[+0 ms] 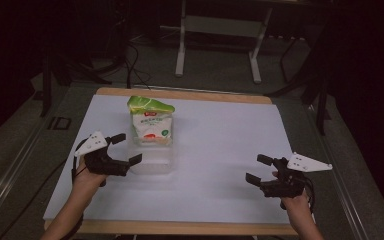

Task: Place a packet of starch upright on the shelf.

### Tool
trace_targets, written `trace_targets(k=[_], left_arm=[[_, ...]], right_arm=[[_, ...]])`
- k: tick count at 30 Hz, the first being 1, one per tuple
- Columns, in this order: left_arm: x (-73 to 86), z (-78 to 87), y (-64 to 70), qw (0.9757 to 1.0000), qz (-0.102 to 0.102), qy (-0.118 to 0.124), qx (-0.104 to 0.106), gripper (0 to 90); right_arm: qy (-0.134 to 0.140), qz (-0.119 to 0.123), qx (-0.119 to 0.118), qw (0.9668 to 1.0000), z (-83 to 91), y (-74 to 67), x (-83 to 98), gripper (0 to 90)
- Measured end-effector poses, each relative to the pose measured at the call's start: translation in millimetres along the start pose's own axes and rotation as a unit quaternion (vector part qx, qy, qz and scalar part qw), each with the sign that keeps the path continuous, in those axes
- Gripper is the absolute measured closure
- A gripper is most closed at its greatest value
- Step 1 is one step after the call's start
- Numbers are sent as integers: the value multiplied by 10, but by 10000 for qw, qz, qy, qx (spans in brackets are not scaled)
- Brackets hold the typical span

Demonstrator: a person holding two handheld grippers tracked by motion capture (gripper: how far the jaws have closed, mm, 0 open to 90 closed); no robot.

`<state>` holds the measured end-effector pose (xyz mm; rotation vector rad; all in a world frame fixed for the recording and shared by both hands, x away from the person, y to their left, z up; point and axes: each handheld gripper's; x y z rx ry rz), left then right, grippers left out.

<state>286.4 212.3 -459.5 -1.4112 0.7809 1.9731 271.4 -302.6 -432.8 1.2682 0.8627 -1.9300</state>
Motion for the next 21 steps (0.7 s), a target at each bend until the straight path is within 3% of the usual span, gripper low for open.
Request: trace_targets(k=[5,7,9,11,15,21], left_arm=[[44,-18,213,9995,-211,-161,194,22],[47,-23,249,9994,-210,-164,243,21],[40,-41,373,9987,-218,-115,447,21],[36,-56,446,9978,-178,-46,634,21],[44,-112,566,9957,-228,-160,881,21],[27,-174,727,9931,-418,-184,1084,22]], right_arm=[[24,-7,-17,10000,-6,-2,21,142],[21,-15,-15,10000,-9,-1,28,142],[-20,0,27,10000,-12,1,49,142],[-25,-12,29,10000,-10,0,56,142],[-15,-20,26,10000,-10,2,64,142],[-39,-46,10,10000,-30,8,102,142]])
Point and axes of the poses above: each handheld gripper's, and its own axes: z roughly backward along the jaws, x roughly out of its underside, y roughly to its right
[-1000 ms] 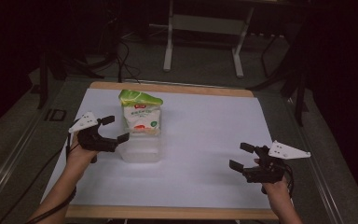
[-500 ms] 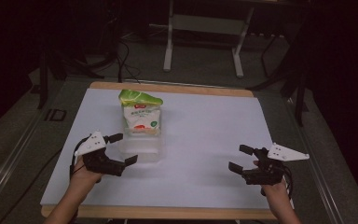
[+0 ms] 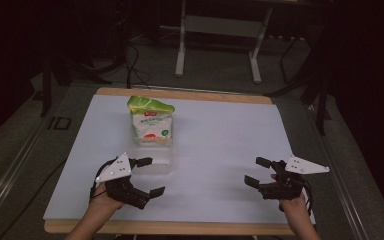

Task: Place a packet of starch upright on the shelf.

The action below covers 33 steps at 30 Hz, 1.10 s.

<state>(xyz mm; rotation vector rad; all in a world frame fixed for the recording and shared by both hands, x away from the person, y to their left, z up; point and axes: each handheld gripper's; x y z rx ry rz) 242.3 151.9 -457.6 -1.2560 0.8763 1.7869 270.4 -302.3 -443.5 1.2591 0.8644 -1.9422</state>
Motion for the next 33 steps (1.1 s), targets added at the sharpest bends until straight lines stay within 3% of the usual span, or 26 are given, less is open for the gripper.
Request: trace_targets(k=[4,9,18,23,33], left_arm=[[-8,-60,53,9997,65,52,213,22],[0,-194,141,9991,-55,-103,406,22],[87,-394,186,9980,-119,-340,523,21],[158,-478,220,9969,-288,-512,532,22],[261,-516,206,9974,-296,-452,479,22]], right_arm=[[-29,-23,-23,10000,-18,-3,14,142],[-56,-23,-64,10000,-41,-9,25,142],[-52,-73,-101,9999,-54,8,52,142],[-141,-23,-91,9999,-88,0,77,142],[-355,116,-137,9992,-207,-31,157,142]])
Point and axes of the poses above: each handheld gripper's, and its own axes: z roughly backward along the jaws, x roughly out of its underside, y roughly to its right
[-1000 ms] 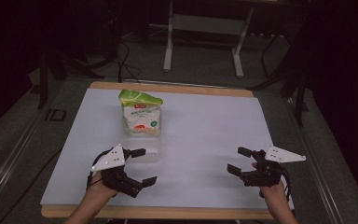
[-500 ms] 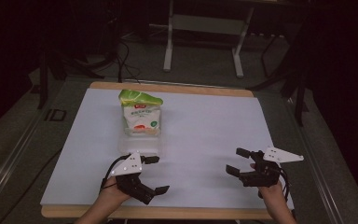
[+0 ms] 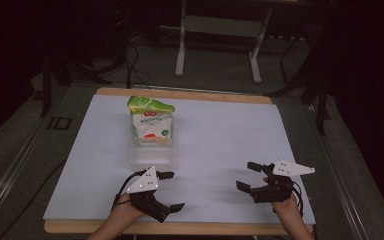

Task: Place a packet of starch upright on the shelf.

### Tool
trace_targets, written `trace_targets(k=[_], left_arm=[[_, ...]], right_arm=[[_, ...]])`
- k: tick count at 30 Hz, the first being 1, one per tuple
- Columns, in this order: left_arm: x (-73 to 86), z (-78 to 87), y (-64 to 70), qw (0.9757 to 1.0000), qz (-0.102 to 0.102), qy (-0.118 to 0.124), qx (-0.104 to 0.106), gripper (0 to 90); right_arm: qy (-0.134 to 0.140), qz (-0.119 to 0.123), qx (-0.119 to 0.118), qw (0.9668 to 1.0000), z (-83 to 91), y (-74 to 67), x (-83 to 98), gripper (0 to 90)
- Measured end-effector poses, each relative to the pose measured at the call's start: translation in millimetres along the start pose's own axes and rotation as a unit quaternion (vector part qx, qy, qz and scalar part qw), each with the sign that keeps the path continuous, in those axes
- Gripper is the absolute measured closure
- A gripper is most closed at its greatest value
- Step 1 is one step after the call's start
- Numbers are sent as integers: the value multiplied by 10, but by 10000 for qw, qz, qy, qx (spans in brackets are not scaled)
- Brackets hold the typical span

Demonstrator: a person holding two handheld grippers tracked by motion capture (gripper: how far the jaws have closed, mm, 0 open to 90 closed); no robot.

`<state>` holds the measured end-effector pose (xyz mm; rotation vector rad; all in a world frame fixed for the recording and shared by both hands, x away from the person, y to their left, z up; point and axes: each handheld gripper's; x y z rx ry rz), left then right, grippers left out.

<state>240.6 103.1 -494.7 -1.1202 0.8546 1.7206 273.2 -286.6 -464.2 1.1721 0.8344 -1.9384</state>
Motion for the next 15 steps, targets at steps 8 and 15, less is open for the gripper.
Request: trace_targets(k=[8,15], left_arm=[[61,-76,46,9996,-150,-245,33,22],[84,-89,37,9996,-96,-272,11,22]], right_arm=[[-153,83,19,9998,-46,12,68,142],[-198,101,27,9997,-56,17,92,142]])
Point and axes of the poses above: each handheld gripper's, and its own axes: z roughly backward along the jaws, x roughly out of its underside, y roughly to its right
